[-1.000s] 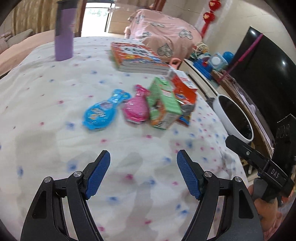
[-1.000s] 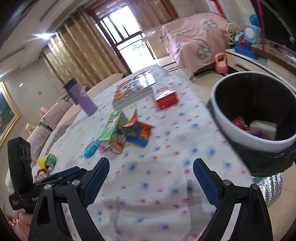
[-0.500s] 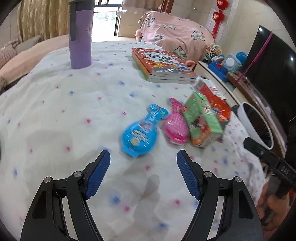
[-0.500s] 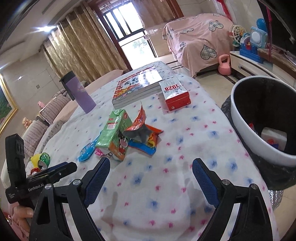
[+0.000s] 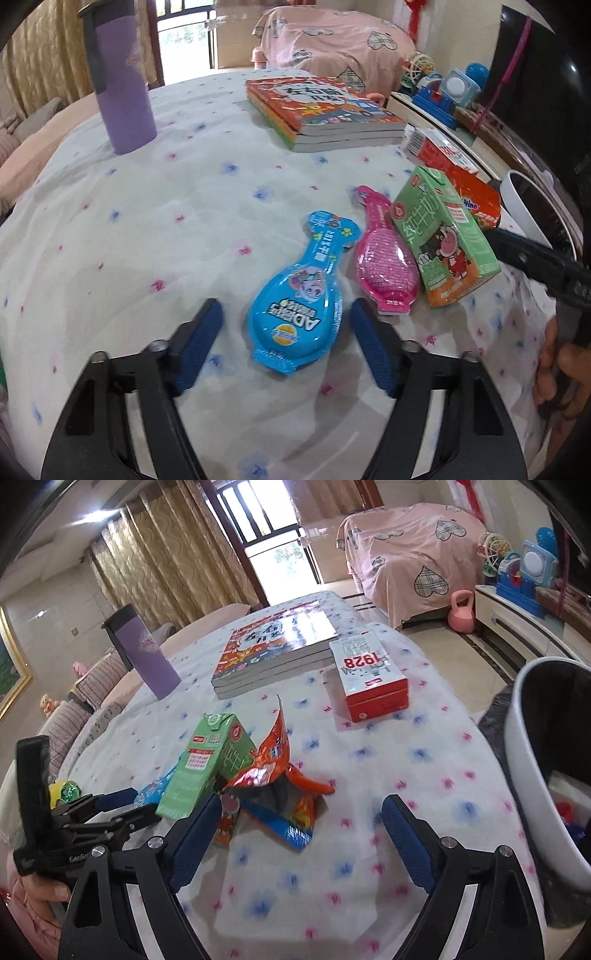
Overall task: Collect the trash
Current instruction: 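Move the left tool to the blue lollipop-shaped candy pack and grasp it, then grasp the orange Ovaltine snack bag with the right tool while the left holds the candy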
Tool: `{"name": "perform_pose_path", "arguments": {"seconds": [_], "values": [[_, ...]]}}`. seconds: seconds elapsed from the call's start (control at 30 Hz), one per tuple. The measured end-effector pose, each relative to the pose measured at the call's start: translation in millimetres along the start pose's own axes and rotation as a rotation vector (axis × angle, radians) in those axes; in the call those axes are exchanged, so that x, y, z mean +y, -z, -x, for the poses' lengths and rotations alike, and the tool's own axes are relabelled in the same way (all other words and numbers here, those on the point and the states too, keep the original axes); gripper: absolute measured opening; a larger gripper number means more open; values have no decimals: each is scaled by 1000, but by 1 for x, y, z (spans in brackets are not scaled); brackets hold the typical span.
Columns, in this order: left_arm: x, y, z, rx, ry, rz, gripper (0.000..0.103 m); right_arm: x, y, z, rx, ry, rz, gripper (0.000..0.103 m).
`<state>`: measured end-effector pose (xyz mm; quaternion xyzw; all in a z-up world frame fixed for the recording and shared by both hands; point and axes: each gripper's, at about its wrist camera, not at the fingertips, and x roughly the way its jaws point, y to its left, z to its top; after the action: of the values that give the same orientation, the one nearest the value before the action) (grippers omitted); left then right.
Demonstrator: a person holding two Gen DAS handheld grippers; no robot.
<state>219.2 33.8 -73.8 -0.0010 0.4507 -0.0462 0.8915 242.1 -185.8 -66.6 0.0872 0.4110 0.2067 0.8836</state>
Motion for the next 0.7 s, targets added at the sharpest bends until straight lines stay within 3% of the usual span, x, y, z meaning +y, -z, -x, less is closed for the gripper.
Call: {"name": "perform_pose_path", "arguments": {"seconds": [0.07,0.13,0.2,0.23,0.27,0.33,0.7], "values": [[-4,0,2,-8,0,-22,48,1,-4,-6,7,-2,5,87],[-4,0,3,-13,9,-19,48,2,-8,-12,18,-2,13,81],[-4,2,5,-15,23,-7,48,3,-10,-16,26,2,21,64],[-4,2,6,-14,34,1,47,4,-10,-16,27,8,25,46],[-3,4,9,-14,52,15,47,4,-10,-15,22,7,26,35],[-5,6,12,-13,74,31,47,3,-8,-12,19,11,26,20],[-37,15,49,-59,195,78,47,-11,13,29,-24,8,-19,13]]}}
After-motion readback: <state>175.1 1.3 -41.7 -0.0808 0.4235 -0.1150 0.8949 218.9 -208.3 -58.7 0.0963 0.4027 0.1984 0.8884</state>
